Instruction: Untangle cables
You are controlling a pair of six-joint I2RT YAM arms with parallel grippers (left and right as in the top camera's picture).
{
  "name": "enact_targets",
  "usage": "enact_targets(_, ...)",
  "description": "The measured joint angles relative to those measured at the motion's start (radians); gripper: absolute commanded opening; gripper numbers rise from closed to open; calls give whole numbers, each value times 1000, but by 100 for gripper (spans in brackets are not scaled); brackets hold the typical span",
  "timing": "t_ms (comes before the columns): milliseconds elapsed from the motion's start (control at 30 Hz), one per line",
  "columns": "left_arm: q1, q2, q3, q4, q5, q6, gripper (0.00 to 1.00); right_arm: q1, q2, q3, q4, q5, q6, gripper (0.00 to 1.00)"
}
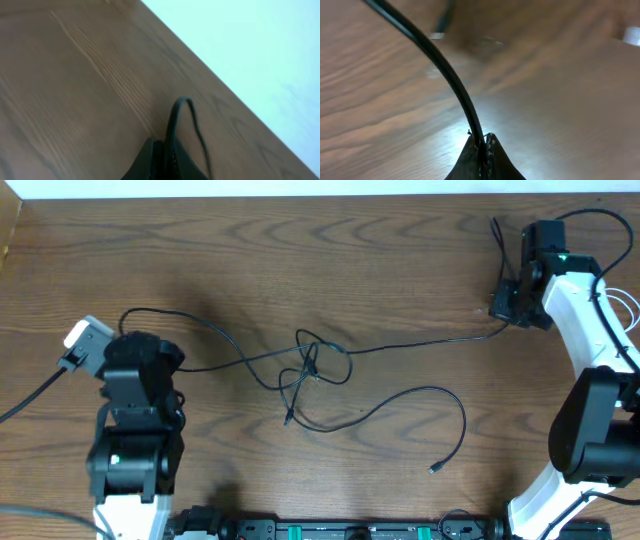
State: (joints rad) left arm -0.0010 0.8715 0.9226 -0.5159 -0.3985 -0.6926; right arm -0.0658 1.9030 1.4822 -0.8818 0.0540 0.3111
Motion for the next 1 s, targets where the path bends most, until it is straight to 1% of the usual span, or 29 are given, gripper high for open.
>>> enact_targets(33, 0, 17, 0, 0, 21, -4, 8, 2, 0, 0, 7, -21, -11, 1)
enact_targets(67, 0, 38, 0, 0, 39, -9, 8, 6, 0, 0, 19, -63, -34, 3)
enact_targets(133, 0, 79, 0, 3, 64, -14, 8, 16, 0, 0, 35, -129, -72, 13)
enact_targets(200, 0, 119, 0, 6, 81, -16, 8, 31, 0, 0, 42, -183, -114, 18)
enact_targets(400, 0, 180, 0, 41, 104, -14, 8, 124, 0, 0, -8, -319, -209, 27)
enact_targets(533, 0, 145, 0, 63, 121, -3, 8, 196, 0, 0, -74, -429, -261, 52)
enact_targets(567, 0, 114, 0, 65, 134, 2, 8, 224, 0, 0, -89, -492, -291, 56)
enact_targets(633, 0, 85, 0, 64, 140, 6, 8, 250, 0, 0, -92, -561, -314, 56)
enact_targets(700, 0, 47, 0, 63, 151, 10, 8, 280, 0, 0, -81, -641, -331, 53)
enact_targets(767, 0, 17, 0, 55, 163, 13, 8, 317, 0, 0, -51, -726, -340, 48)
enact_targets(800, 0, 6, 0, 51, 166, 13, 8, 338, 0, 0, -31, -763, -338, 47)
enact_targets(867, 0, -8, 0, 45, 169, 13, 8, 377, 0, -2, -1, -809, -317, 47)
enact_targets(1000, 0, -15, 0, 20, 177, 13, 8, 479, 0, -36, 137, -859, -235, 46)
